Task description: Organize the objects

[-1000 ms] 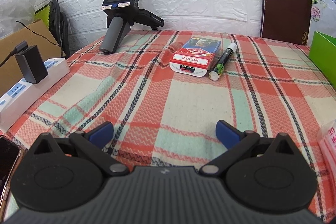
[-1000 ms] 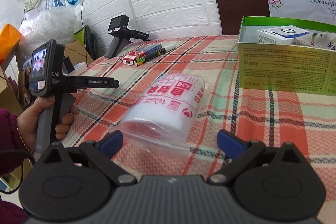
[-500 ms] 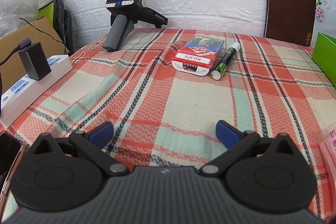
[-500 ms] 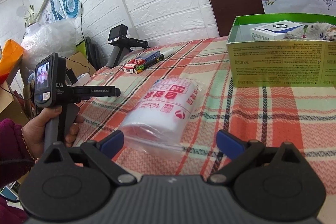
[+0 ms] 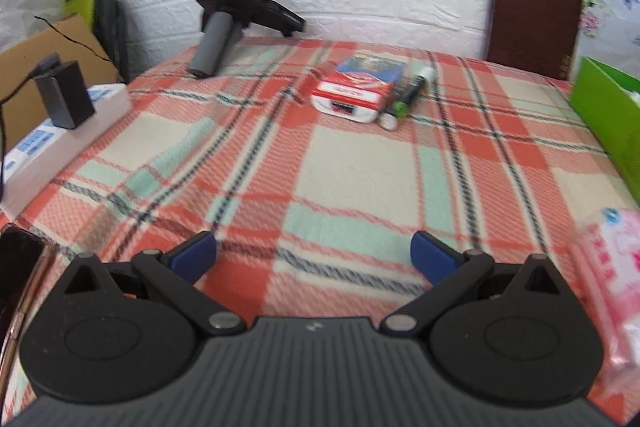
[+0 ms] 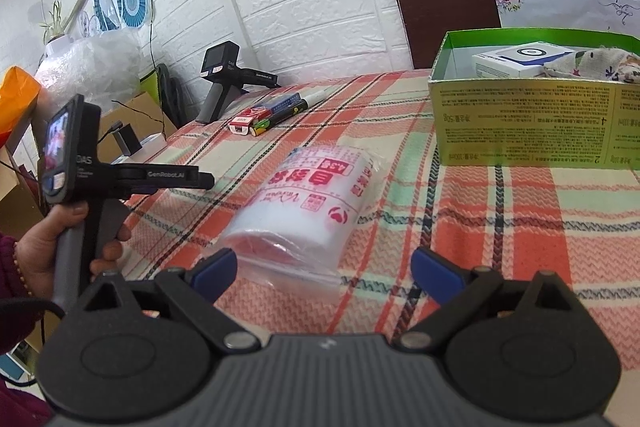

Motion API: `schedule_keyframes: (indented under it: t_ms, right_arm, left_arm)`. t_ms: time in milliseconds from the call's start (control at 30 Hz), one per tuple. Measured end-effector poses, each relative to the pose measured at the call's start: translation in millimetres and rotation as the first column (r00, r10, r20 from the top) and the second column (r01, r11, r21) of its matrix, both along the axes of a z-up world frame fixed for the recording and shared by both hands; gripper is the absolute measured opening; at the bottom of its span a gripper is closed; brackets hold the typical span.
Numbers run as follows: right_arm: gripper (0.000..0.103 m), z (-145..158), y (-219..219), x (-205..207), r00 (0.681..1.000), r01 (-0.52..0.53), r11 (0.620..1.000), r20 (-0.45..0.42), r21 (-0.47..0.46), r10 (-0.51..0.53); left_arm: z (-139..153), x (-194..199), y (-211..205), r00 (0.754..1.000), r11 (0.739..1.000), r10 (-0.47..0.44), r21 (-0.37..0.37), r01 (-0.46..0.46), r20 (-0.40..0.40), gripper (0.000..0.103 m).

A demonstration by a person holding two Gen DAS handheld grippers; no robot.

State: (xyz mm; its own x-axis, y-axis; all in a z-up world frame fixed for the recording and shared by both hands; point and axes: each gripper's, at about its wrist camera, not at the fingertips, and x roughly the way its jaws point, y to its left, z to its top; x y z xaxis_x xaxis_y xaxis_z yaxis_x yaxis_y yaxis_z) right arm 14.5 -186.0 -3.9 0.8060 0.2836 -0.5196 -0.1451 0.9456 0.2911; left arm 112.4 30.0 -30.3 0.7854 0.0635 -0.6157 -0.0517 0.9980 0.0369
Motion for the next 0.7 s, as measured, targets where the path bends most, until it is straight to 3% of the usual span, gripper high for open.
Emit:
schedule_keyframes:
  t_ms: [100,133,300,467,633,700]
  right_arm:
    - [0.097,0,1,1,1.0,-0.001,1.0,-0.004,-0.01,0.0]
    - [0.097,0,2,1,1.0,-0.001,1.0,-0.005,-0.015,0.001]
    - [0.098,0,6,2,1.0,-0.003,0.999,-0.008,-0.041,0.002]
    - [0.097,1,7,2,1.0,-0.003,0.998,-0.016,-0.059,0.002]
    - [0.091,5,9,11,1.0,-0.012,0.993,-0.025,-0.12,0.009]
    - [0.09,5,10,18,0.999,-0.027,0.99,-0.038,-0.136,0.022]
  left_arm:
    - [7,-6,-7,0.996,0.995,-0.079,-0.058,0.077,-0.031,0.102]
    - [10,-8,-10,0.993,0.989,-0.114,-0.094,0.111,-0.035,0.096]
    - [23,-12,-38,0.961,0.944,-0.273,-0.202,0.262,-0.033,0.095]
    - [22,-8,-54,0.909,0.86,-0.411,-0.356,0.364,-0.064,0.095]
    - [5,7,-58,0.878,0.779,-0.458,-0.536,0.324,-0.135,0.095]
    - [5,7,-66,0.866,0.759,-0.484,-0.554,0.342,-0.128,0.095]
